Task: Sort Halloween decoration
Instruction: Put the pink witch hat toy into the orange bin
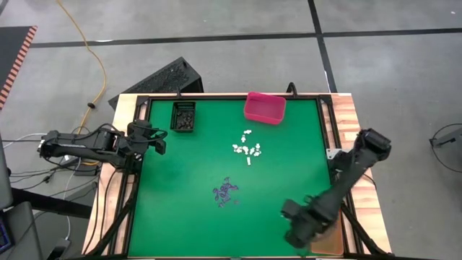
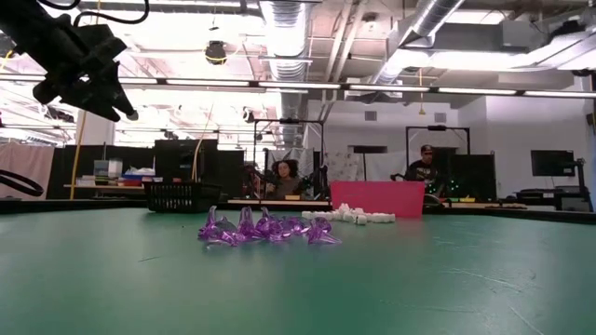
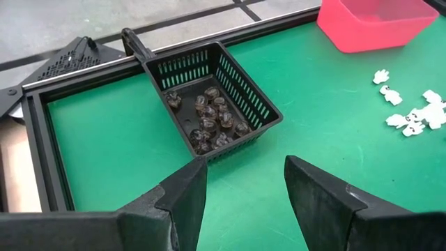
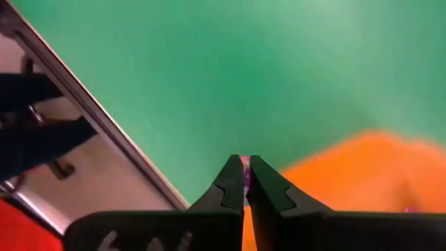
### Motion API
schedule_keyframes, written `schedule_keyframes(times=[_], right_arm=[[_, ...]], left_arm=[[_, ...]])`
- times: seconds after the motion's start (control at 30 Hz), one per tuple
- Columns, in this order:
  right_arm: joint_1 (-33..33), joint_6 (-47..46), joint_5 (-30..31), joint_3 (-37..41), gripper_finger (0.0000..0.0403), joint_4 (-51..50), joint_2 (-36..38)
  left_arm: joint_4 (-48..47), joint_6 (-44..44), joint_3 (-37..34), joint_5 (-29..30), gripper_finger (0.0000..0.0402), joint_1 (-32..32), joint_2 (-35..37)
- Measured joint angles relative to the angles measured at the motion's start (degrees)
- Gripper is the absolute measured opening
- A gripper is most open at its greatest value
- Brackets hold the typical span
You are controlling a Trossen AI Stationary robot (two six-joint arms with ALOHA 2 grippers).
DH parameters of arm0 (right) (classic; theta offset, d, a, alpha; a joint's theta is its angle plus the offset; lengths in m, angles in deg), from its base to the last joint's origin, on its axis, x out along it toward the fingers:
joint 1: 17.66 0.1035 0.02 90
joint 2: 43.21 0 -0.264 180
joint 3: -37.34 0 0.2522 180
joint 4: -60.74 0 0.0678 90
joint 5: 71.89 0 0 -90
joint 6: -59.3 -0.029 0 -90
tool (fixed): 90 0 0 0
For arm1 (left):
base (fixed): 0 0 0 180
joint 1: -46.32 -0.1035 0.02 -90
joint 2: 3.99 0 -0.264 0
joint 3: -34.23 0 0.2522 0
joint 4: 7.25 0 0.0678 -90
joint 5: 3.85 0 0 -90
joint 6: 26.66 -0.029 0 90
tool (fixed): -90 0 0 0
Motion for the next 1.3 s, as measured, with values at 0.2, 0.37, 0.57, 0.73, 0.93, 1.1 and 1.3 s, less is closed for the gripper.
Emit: schedule_keyframes(times=[0.2, 0.37, 0.57, 0.73, 0.93, 1.1, 1.3], right_arm=[[9.66, -18.80, 0.86, 2.13, 0.0026, -2.59, 4.45], [14.98, -29.91, 1.33, 2.15, 0.0026, -8.61, 5.44], [17.33, -33.81, 1.33, 2.17, 0.0027, -10.24, 5.39], [16.62, -33.52, 1.37, 2.17, 0.0071, -11.32, 4.60], [16.50, -33.31, 1.34, 2.17, 0.0088, -11.85, 3.75], [16.48, -32.46, 0.61, 2.17, 0.0090, -12.34, 3.75], [15.21, -32.10, 0.51, 2.17, 0.0092, -11.15, 3.77]], left_arm=[[0.02, 0.02, 0.00, 0.00, 0.0183, 0.00, -0.02], [0.04, 0.08, 0.00, 0.26, 0.0183, 0.00, 0.00], [0.04, 1.03, 0.00, 0.24, 0.0183, 0.00, -0.02], [0.07, 1.14, 0.00, 0.24, 0.0183, 0.00, 0.00], [0.07, 1.16, 0.00, 0.24, 0.0183, -0.02, -0.02], [0.07, 1.16, 0.00, 0.22, 0.0183, 0.00, -0.02], [0.11, 1.16, 0.00, -1.41, 0.0183, 0.00, -0.02]])
